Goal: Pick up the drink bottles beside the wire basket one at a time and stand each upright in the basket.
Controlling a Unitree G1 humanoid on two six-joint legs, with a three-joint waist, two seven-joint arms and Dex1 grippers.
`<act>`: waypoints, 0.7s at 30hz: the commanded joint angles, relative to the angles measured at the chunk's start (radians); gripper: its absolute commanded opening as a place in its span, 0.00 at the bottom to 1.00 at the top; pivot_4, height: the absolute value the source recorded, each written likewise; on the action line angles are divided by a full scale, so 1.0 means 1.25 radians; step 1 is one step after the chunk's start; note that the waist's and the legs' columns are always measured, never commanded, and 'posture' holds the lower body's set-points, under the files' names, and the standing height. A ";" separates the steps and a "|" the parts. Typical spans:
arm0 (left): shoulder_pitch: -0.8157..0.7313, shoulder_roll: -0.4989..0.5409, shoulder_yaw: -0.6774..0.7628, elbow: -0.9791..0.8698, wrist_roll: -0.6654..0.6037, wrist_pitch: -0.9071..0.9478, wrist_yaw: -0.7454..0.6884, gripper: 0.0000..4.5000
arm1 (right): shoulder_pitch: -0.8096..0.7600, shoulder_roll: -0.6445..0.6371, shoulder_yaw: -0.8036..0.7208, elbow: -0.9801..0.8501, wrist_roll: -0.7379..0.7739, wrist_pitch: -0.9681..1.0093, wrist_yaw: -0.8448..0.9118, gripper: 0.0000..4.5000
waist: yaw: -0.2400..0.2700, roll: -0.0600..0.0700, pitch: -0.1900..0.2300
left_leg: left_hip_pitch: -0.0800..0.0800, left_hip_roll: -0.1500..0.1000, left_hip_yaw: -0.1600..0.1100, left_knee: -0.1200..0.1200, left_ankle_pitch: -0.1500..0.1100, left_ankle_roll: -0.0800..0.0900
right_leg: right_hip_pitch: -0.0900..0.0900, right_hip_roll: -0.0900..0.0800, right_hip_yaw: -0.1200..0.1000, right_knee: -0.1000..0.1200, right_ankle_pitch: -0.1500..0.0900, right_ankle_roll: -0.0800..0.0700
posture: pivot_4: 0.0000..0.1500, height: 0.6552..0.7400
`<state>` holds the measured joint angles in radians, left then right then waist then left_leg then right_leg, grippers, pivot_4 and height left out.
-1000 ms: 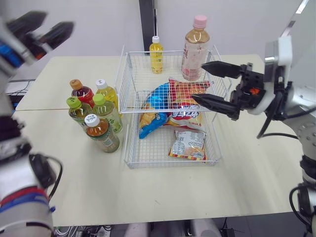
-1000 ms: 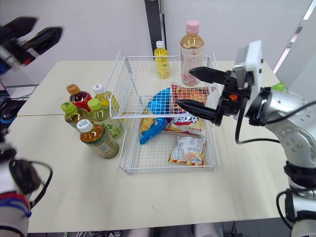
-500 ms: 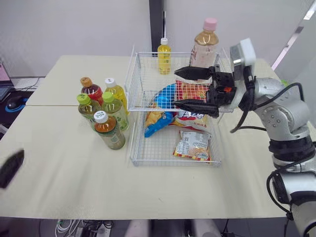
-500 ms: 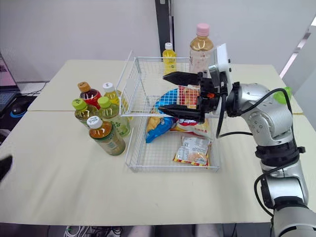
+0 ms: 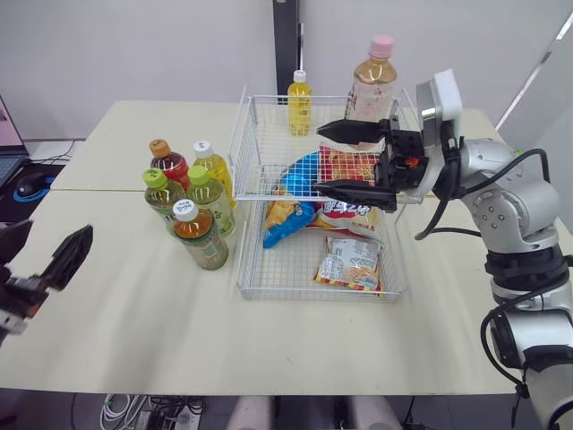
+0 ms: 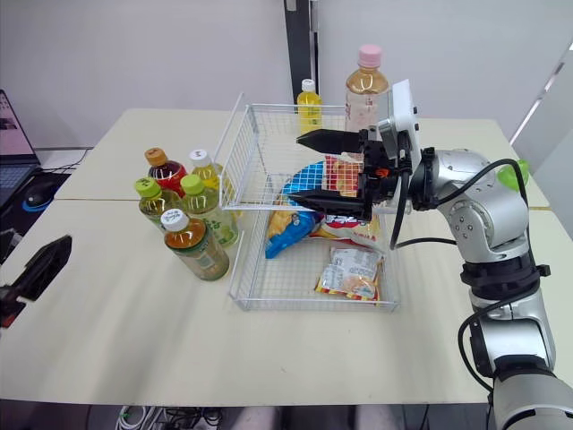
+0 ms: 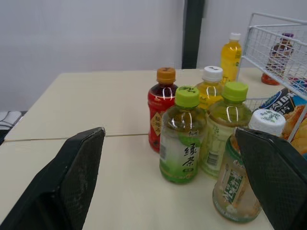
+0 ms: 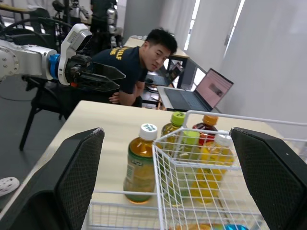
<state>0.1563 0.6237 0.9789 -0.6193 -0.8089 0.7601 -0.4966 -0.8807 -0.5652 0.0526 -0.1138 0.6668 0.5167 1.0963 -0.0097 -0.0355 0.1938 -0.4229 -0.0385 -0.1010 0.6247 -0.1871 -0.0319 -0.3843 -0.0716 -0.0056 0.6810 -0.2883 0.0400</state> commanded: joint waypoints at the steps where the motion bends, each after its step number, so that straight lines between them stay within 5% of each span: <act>1: -0.082 0.058 -0.109 0.080 0.073 -0.039 0.041 1.00 | 0.007 -0.016 -0.035 -0.050 0.002 0.008 -0.024 1.00 | 0.000 0.000 0.000 | 0.000 0.001 -0.001 0.000 0.000 0.000 | 0.000 0.001 0.000 0.000 0.000 0.000 | 1.00 1.00; 10: -0.297 0.103 -0.338 0.302 0.209 -0.136 0.039 1.00 | 0.043 -0.047 -0.064 -0.122 0.013 0.050 -0.072 1.00 | -0.004 0.001 0.000 | 0.000 0.001 0.002 -0.001 0.000 0.000 | -0.001 0.002 0.001 0.000 0.001 -0.001 | 1.00 1.00; 21: -0.420 0.068 -0.450 0.458 0.281 -0.228 0.010 1.00 | 0.052 -0.058 -0.079 -0.159 0.020 0.077 -0.106 1.00 | -0.015 0.001 0.000 | 0.000 0.001 0.001 -0.001 0.000 0.000 | -0.001 0.001 0.001 0.000 0.001 0.000 | 1.00 1.00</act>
<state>-0.3481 0.7061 0.4186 -0.0513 -0.4688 0.5105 -0.4737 -0.8040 -0.6261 -0.0145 -0.2764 0.6789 0.6107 0.9752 -0.0282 -0.0346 0.1943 -0.4235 -0.0372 -0.0995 0.6235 -0.1871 -0.0319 -0.3860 -0.0701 -0.0045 0.6810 -0.2866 0.0395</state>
